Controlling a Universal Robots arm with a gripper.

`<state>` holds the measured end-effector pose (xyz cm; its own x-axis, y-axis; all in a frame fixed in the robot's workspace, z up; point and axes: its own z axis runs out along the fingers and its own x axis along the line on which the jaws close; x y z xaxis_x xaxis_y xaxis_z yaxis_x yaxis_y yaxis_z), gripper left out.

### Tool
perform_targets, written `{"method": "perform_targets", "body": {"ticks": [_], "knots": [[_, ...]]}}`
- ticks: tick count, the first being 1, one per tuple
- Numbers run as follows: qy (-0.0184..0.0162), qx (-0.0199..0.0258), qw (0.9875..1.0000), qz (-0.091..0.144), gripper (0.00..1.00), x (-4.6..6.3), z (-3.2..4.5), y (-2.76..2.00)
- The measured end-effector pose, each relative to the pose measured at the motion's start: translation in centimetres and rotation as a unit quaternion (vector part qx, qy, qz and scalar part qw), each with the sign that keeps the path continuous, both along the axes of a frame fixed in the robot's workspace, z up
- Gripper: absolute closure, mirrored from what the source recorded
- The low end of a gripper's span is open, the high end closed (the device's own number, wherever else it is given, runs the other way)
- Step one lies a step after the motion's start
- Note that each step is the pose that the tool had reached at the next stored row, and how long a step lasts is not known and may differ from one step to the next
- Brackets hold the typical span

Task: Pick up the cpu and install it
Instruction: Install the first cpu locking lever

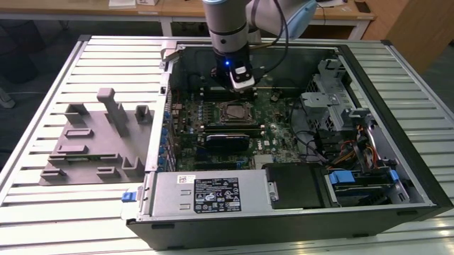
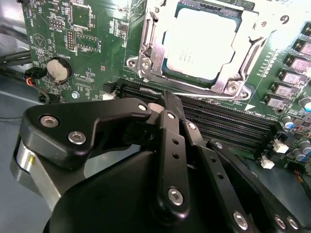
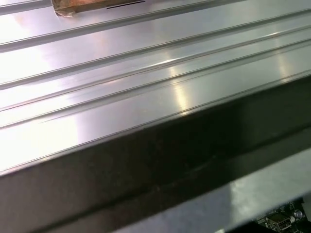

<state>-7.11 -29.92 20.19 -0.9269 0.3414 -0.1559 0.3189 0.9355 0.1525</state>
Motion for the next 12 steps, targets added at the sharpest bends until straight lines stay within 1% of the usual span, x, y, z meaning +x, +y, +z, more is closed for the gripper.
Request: {"method": "perform_targets", "body": {"ticks": [4,10,12], "knots": [[-0.0051,-0.0021,1.0000,0.000,0.89,-0.09,-0.13,0.00],[-0.0142,-0.0078,0.9999,0.000,0.89,-0.37,-0.41,0.05],[-0.0167,-0.0092,0.9998,0.000,0.89,-0.49,-0.46,0.10]]}}
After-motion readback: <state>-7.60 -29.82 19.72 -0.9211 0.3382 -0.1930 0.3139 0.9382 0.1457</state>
